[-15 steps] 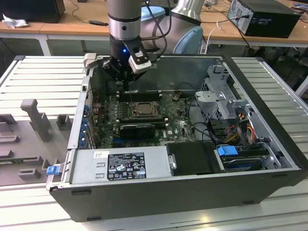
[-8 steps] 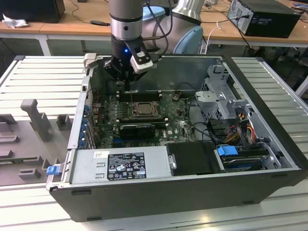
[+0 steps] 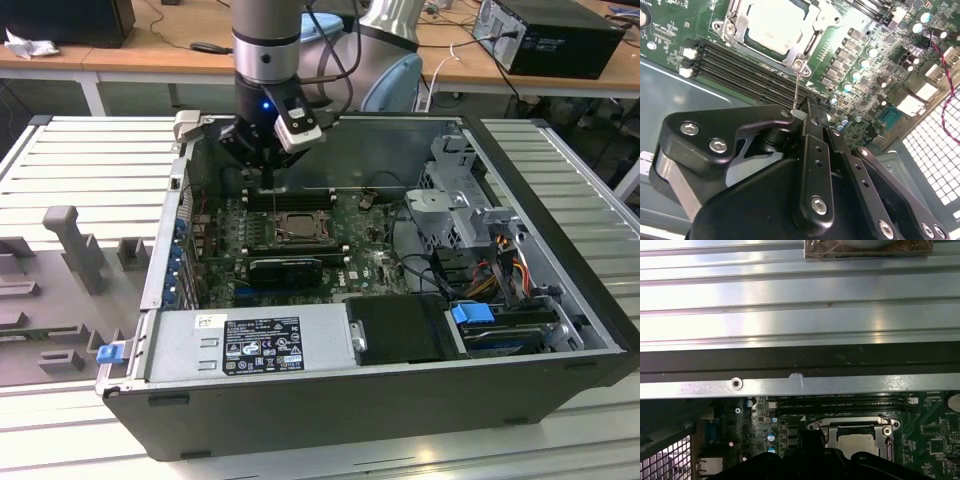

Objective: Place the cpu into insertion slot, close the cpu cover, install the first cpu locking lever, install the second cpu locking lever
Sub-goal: 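Install the first cpu locking lever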

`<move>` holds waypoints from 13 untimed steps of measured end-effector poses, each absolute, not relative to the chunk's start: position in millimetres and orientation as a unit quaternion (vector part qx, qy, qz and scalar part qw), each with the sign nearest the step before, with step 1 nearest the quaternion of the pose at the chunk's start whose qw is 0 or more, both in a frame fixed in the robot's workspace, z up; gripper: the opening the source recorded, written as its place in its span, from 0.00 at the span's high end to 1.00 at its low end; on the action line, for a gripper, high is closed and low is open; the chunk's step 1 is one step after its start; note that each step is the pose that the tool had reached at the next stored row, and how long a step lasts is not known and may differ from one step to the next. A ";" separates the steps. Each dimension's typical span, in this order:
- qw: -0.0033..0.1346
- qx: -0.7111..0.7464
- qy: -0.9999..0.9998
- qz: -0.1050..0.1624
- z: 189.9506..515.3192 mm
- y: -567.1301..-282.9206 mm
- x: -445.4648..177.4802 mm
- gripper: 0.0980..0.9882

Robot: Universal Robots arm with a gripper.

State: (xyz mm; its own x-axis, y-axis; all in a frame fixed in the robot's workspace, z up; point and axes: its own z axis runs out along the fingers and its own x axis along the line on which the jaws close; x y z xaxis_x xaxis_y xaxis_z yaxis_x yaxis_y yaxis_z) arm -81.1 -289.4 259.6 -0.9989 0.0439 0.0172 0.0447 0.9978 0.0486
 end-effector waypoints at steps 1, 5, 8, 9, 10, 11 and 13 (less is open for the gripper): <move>0.008 -0.022 -0.999 -0.025 259.6 -289.4 -80.4 0.99; 0.008 -0.022 -0.999 -0.025 259.6 -289.4 -77.1 0.99; 0.008 -0.022 -0.999 -0.025 259.6 -289.4 -74.3 0.99; 0.008 -0.022 -0.999 -0.025 259.6 -289.4 -72.8 0.99; 0.008 -0.022 -0.999 -0.025 259.6 -289.4 -71.7 0.99; 0.008 -0.022 -0.999 -0.025 259.6 -289.4 -70.9 0.99; 0.008 -0.022 -0.999 -0.025 259.6 -289.4 -69.7 0.99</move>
State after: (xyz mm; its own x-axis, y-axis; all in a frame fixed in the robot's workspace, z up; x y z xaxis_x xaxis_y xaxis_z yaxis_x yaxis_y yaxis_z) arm -69.7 -289.4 259.6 -0.9989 0.0439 0.0172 0.0447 0.9978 0.0487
